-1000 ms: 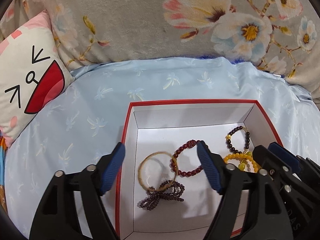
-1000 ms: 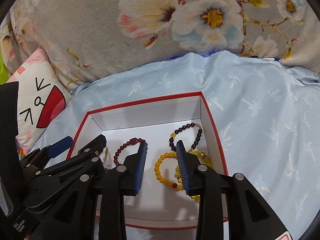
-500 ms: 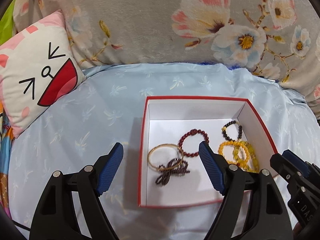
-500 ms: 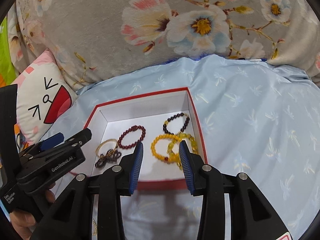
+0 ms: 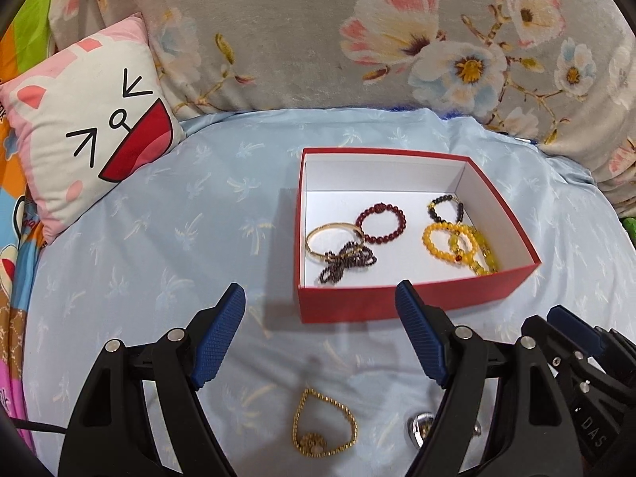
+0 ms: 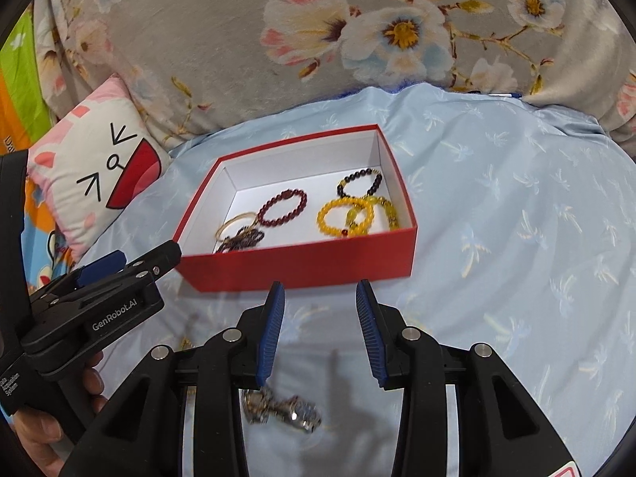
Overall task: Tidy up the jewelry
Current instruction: 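Move both tools back to the remaining jewelry beside the box, then grasp the gold bead chain with the left tool while the right tool grasps the silver watch, then carry the gold chain and silver watch into the red box with both tools, then open both tools to release the chain and watch in the box, then move the left tool to the gold earring and grasp it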
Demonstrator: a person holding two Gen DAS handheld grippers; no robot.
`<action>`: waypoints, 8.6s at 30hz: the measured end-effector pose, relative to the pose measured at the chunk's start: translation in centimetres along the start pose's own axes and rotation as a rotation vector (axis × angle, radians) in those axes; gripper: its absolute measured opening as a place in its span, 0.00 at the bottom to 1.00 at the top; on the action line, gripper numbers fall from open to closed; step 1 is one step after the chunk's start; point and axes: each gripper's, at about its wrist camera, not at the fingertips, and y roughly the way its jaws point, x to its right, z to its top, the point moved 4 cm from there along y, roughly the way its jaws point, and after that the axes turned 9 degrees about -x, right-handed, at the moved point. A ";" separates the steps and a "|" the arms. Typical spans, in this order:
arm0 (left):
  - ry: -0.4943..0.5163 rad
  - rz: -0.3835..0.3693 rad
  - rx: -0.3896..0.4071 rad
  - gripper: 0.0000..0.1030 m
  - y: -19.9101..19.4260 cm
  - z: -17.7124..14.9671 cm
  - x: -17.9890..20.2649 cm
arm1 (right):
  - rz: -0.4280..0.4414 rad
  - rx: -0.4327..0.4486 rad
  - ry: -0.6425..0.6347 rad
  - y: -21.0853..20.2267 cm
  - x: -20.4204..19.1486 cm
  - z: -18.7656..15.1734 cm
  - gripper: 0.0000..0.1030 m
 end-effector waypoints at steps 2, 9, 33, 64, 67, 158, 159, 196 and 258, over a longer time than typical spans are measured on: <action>0.000 0.000 -0.006 0.72 -0.3 -0.7 0.0 | 0.005 -0.005 -0.005 -0.3 -0.2 -0.8 0.36; -0.008 0.003 -0.050 0.72 0.0 -3.9 -0.5 | 0.010 -0.037 -0.014 -0.7 -0.3 -3.6 0.36; -0.032 0.001 -0.161 0.72 1.6 -11.0 -2.7 | 0.026 -0.144 -0.017 0.1 0.3 -10.1 0.36; -0.056 -0.026 -0.155 0.72 1.1 -10.6 -3.1 | 0.032 -0.155 -0.072 2.2 -1.2 -8.4 0.33; -0.064 -0.030 -0.155 0.72 1.4 -10.3 -3.2 | 0.024 -0.156 -0.072 2.9 -1.3 -8.0 0.30; 0.112 -0.124 0.068 0.03 -5.0 1.2 3.7 | 0.087 0.087 -0.012 -3.4 0.2 3.4 0.07; 0.114 -0.121 0.070 0.03 -4.8 1.6 3.8 | 0.087 0.088 -0.009 -3.2 0.3 3.9 0.07; 0.116 -0.032 -0.008 0.03 7.9 11.2 5.2 | 0.023 -0.023 -0.001 9.7 0.7 13.3 0.07; 0.085 0.008 0.042 0.52 -1.8 4.3 3.6 | -0.001 0.078 -0.037 -1.7 -1.7 5.9 0.27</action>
